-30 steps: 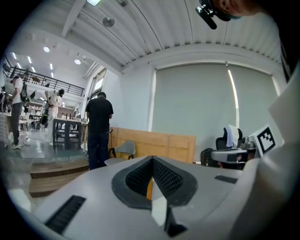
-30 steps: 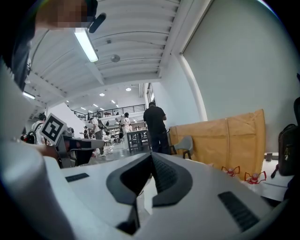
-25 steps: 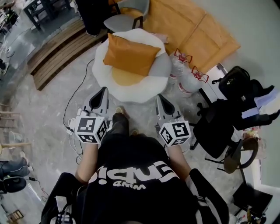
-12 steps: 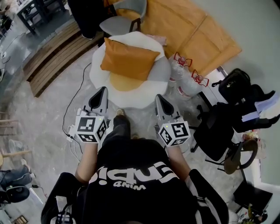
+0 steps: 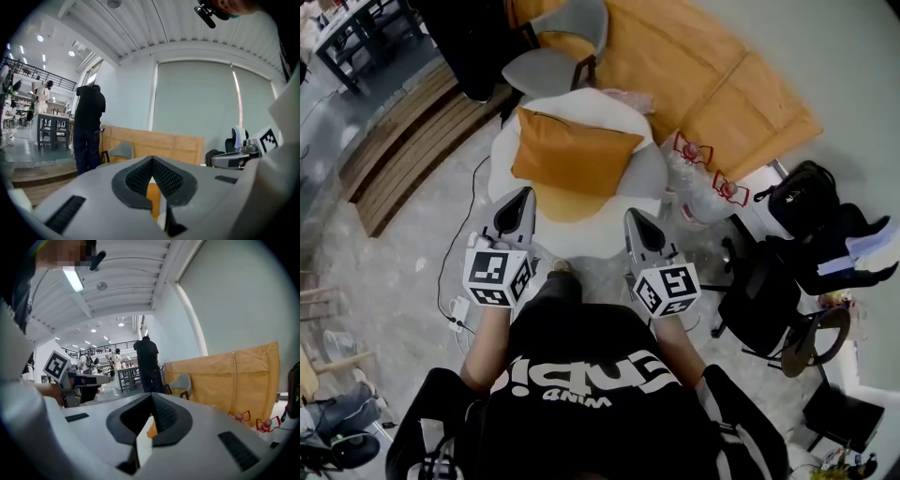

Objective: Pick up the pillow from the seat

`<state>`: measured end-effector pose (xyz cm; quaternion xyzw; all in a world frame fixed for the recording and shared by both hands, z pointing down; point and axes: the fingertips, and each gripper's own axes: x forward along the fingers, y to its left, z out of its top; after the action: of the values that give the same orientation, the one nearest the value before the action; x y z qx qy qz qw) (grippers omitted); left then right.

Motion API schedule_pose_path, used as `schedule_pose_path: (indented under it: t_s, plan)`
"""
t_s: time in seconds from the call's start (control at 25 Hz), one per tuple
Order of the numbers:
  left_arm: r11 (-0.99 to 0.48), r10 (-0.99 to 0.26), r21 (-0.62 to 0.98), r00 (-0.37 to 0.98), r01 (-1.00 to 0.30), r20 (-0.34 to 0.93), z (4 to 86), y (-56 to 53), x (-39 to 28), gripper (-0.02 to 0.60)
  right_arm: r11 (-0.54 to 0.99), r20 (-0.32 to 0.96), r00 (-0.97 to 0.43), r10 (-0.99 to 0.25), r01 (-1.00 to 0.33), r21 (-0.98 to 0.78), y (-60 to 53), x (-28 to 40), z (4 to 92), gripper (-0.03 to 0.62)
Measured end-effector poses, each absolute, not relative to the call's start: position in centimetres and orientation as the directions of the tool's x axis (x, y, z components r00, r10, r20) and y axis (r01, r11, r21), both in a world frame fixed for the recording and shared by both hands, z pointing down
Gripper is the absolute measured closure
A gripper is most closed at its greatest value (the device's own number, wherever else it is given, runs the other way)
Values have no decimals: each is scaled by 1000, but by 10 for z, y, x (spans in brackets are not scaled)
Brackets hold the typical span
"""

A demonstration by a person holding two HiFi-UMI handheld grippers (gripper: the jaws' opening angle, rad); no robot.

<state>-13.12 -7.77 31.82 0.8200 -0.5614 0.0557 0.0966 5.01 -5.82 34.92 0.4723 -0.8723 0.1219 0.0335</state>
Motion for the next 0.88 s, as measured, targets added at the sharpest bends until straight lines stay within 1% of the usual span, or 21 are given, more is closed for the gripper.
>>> schedule_pose_path:
  t_s: [0.2,0.36,0.44,0.56,0.72,0.88]
  plan:
    - [-380,-896,99,392,-920,207,317,-122,-153,572,520,180,-542,-821,-840,-156,-99,21,343,572]
    - [-448,-861,101,459,-888,217,319,-146,-150,572,490,183,-509,-841,-861,-139,-124,22,339,572]
    - [-460,-857,88,467,-884,217,318,-157,-148,572,479,179,-495,-850,-869,-128,-136,25,335,572]
    - [-426,-883,82,434,-901,179,307,-171,-152,572,474,162,-487,-858,-873,-112,-152,31,325,572]
    - [-333,-937,47,336,-942,92,284,-189,-160,572,478,109,-487,-867,-873,-97,-175,38,307,572]
    - [-300,-949,45,303,-953,85,282,-199,-159,572,500,96,-508,-856,-860,-98,-193,38,306,572]
